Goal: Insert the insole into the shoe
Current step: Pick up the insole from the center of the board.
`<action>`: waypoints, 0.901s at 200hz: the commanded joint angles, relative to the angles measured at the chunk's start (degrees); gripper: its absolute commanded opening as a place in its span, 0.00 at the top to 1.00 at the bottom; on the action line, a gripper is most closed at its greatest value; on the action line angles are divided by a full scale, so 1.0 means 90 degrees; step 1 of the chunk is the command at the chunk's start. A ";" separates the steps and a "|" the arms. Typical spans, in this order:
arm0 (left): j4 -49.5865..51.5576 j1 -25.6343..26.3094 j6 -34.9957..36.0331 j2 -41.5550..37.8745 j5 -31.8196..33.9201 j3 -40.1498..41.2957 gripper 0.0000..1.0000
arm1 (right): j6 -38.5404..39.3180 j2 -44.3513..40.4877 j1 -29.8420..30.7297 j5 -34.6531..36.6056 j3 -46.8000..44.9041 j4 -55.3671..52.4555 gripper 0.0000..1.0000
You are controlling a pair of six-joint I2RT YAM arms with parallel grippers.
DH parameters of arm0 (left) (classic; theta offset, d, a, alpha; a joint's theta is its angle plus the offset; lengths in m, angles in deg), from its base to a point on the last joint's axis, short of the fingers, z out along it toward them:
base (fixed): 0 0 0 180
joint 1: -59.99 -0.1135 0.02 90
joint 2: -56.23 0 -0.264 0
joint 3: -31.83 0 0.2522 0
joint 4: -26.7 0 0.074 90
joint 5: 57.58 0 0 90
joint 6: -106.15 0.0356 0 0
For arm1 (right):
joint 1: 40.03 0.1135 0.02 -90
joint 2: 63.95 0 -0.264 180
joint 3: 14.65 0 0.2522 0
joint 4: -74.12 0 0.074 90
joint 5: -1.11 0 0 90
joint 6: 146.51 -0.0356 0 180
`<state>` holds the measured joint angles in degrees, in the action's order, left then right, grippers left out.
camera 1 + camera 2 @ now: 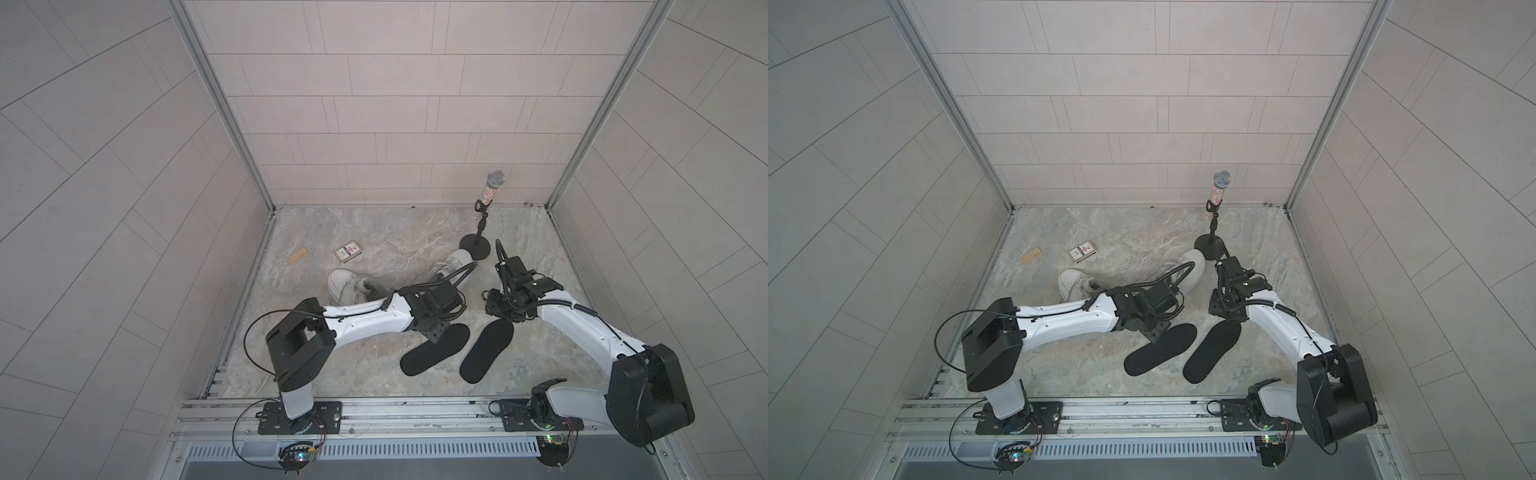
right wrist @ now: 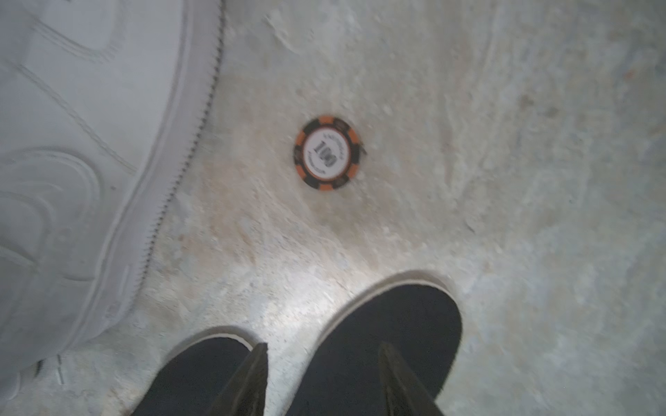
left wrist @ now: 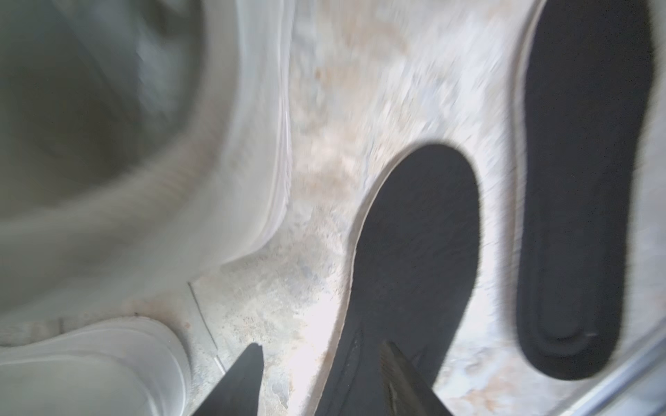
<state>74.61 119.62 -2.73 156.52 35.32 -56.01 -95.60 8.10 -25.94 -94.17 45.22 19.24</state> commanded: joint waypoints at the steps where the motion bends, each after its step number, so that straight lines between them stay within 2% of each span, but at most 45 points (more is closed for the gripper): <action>1: 0.0433 -0.0359 -0.0482 -0.0464 0.0533 -0.0354 0.42 | -0.0754 -0.0319 -0.0012 0.0367 -0.0222 -0.1070 0.51; 43: 0.0500 -0.1177 -0.0880 -0.0736 0.0627 -0.0538 0.42 | -0.1719 -0.0753 0.0157 0.0452 -0.0806 -0.1338 0.53; 84: 0.0579 -0.1327 -0.0782 -0.0764 0.0723 -0.0671 0.42 | -0.2296 -0.0821 0.0454 0.0319 -0.1375 -0.0671 0.54; 128: 0.0727 -0.1391 -0.0619 -0.0704 0.0774 -0.0823 0.42 | -0.2436 -0.0298 0.0640 0.0370 -0.1746 0.0340 0.56; 180: 0.0842 -0.1392 -0.0376 -0.0411 0.0191 -0.1065 0.42 | -0.1828 0.0020 0.0628 0.0685 -0.1715 0.0718 0.79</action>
<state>79.92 107.36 -7.53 150.82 39.06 -62.83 -113.46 5.41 -20.09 -92.55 30.82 19.31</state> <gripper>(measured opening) 0.583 0.251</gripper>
